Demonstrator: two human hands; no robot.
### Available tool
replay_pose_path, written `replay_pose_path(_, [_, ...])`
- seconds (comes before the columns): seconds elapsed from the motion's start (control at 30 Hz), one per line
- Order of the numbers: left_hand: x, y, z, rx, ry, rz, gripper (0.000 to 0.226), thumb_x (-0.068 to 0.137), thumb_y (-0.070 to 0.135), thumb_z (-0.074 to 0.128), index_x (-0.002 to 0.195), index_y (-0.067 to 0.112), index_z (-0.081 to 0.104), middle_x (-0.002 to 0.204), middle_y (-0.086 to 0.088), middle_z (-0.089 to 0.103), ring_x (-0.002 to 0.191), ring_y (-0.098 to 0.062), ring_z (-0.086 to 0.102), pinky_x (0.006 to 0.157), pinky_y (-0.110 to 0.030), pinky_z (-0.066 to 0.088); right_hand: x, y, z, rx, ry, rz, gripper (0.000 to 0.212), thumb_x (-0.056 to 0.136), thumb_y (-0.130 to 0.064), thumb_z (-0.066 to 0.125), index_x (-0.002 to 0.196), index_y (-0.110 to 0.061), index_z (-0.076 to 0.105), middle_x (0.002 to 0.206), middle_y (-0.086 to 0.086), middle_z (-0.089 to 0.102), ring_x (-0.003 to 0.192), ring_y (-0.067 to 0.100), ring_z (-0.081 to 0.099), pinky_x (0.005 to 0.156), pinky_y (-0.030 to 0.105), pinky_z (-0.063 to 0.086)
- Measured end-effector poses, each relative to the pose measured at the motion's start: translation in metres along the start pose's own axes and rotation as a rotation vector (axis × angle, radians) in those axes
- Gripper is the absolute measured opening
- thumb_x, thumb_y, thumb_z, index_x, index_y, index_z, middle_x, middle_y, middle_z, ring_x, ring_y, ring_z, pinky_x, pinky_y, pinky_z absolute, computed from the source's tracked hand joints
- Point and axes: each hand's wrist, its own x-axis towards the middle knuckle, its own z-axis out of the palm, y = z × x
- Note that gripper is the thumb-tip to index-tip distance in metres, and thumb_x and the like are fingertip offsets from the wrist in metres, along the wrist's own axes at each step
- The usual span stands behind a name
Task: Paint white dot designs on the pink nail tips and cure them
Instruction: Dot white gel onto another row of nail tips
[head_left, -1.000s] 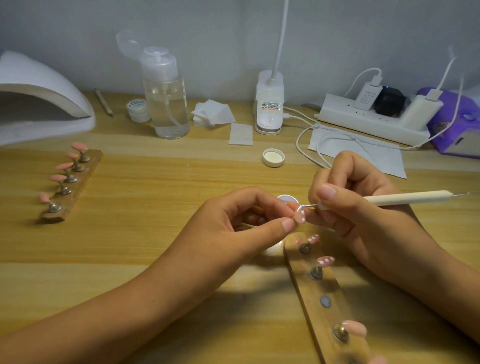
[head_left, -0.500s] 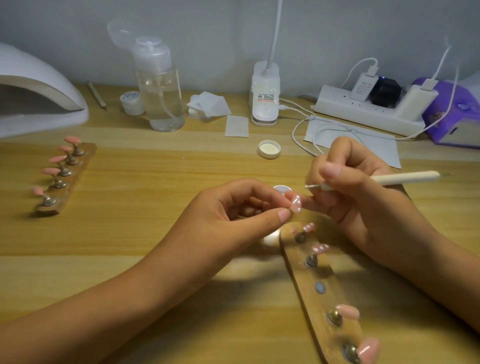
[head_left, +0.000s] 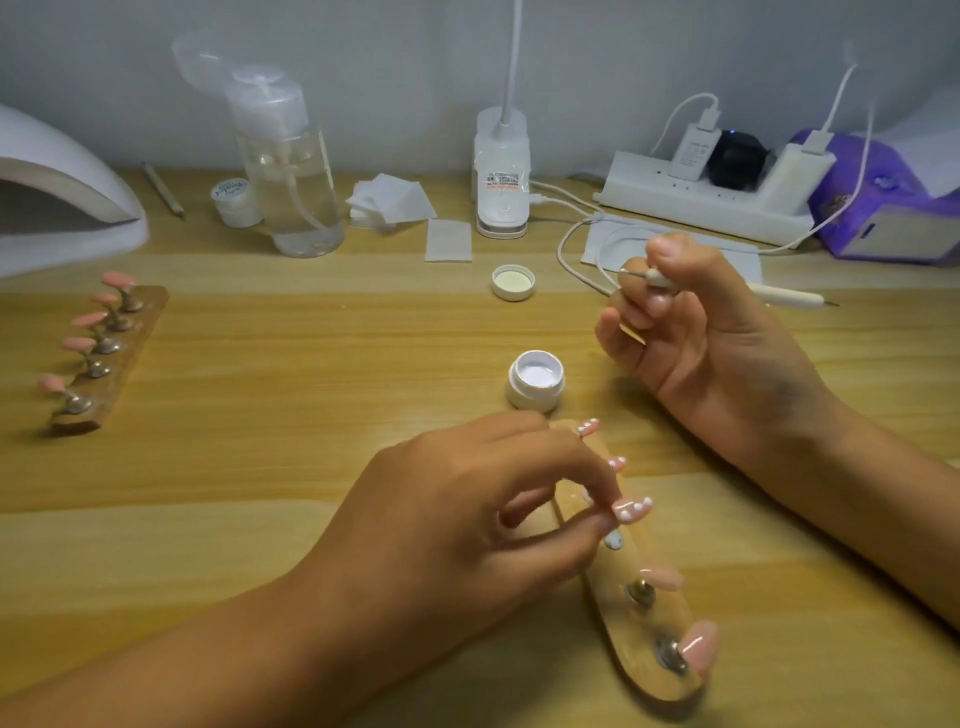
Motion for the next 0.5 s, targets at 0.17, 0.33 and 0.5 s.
replay_pose_path(0.17, [-0.0004, 0.0000, 0.0079, 0.056, -0.029, -0.043, 0.007, 0.079, 0.041, 0.070, 0.084, 0.036, 0.071, 0.054, 0.018, 0.036, 0.050, 0.003, 0.038, 0.051, -0.017, 0.026, -0.0001, 0.0005, -0.0003, -0.059, -0.022, -0.016, 0.021, 0.092, -0.022, 0.055, 0.074, -0.020, 0.046, 0.062, -0.006, 0.044, 0.060, 0.005, 0.046, 0.069, 0.022, 0.051])
replay_pose_path(0.33, [0.0028, -0.0021, 0.0096, -0.011, -0.020, -0.105, 0.011, 0.076, 0.043, 0.070, 0.082, 0.034, 0.072, 0.052, 0.016, 0.040, 0.048, -0.001, 0.037, 0.050, -0.019, 0.026, 0.0010, 0.0008, -0.0004, -0.072, -0.014, -0.034, 0.019, 0.090, -0.024, 0.057, 0.075, -0.021, 0.048, 0.062, -0.008, 0.046, 0.060, 0.004, 0.048, 0.067, 0.021, 0.050])
replay_pose_path(0.5, [-0.0041, -0.0048, 0.0021, 0.037, -0.035, -0.091, 0.016, 0.077, 0.048, 0.065, 0.084, 0.034, 0.072, 0.053, 0.012, 0.036, 0.048, 0.000, 0.035, 0.049, -0.020, 0.028, 0.0033, 0.0034, -0.0053, -0.145, 0.041, -0.111, 0.014, 0.086, -0.030, 0.065, 0.077, -0.024, 0.057, 0.055, -0.009, 0.042, 0.053, 0.004, 0.042, 0.067, 0.021, 0.050])
